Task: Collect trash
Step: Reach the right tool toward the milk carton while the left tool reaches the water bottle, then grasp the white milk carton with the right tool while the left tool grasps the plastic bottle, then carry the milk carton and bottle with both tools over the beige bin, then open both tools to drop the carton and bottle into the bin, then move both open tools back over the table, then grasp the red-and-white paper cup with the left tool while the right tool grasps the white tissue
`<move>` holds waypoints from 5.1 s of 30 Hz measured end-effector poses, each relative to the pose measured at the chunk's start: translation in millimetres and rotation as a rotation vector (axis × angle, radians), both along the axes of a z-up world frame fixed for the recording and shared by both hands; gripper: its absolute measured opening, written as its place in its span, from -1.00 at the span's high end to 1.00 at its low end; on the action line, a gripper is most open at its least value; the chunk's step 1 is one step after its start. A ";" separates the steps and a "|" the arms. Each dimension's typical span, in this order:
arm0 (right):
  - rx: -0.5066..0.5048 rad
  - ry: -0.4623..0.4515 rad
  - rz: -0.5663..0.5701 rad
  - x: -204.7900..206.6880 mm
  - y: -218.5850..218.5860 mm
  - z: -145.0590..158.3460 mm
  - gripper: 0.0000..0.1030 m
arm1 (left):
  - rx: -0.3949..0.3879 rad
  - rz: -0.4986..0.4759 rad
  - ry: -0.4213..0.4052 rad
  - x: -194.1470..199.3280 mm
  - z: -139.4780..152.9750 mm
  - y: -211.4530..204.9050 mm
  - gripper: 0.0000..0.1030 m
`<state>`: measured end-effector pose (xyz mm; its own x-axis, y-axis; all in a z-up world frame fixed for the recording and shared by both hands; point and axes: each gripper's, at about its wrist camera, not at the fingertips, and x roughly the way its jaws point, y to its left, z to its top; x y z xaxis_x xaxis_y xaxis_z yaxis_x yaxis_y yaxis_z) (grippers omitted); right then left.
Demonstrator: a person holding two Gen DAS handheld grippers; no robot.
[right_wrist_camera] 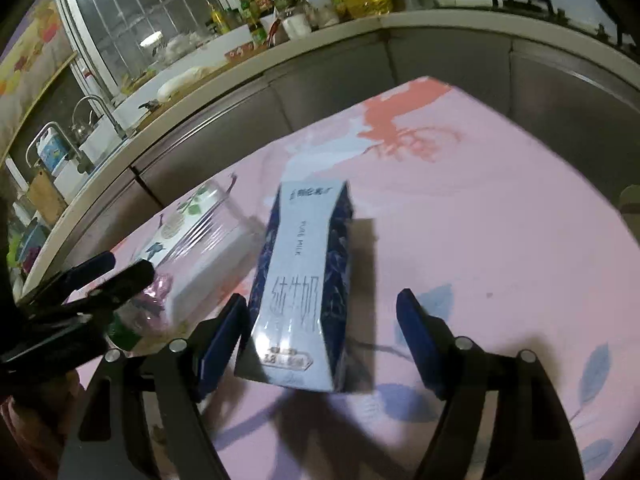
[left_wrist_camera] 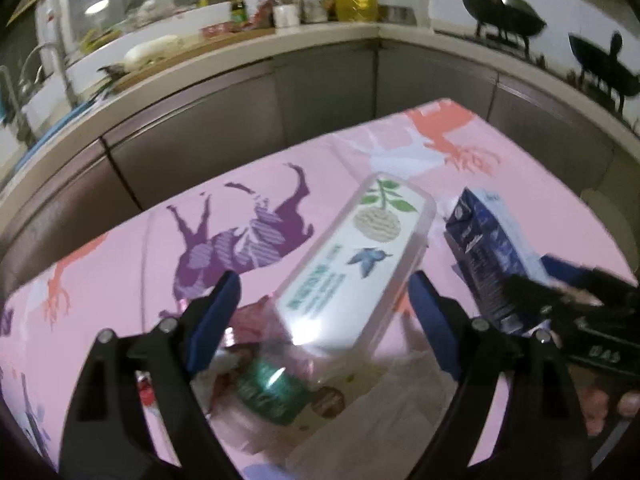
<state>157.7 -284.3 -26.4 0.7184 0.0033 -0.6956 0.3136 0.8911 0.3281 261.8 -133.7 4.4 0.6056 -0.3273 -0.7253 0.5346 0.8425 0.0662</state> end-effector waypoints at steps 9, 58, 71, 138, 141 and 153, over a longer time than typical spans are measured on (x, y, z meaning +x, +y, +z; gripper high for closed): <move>0.036 -0.013 0.129 3.5 -3.3 -8.1 -0.03 | 0.046 0.013 0.029 11.3 -7.7 -17.4 -0.12; 0.153 -0.241 -0.260 -180.0 -212.4 22.6 0.06 | -0.082 -0.296 0.160 -67.3 59.0 -205.5 -0.08; 0.032 -0.124 -0.493 -241.5 -304.0 -12.7 0.06 | 0.027 -0.613 0.433 -164.0 1.0 -392.1 -0.16; 0.110 -0.015 0.219 -58.8 29.6 9.6 -0.08 | -0.114 0.281 0.026 -40.8 -10.1 159.3 -0.66; 0.159 0.003 0.260 -52.1 42.2 5.6 -0.08 | -0.088 0.247 0.014 -22.2 -11.3 149.9 -0.69; 0.168 0.041 0.335 -24.0 74.5 -0.8 -0.08 | -0.047 0.197 0.049 10.5 -38.0 122.2 0.32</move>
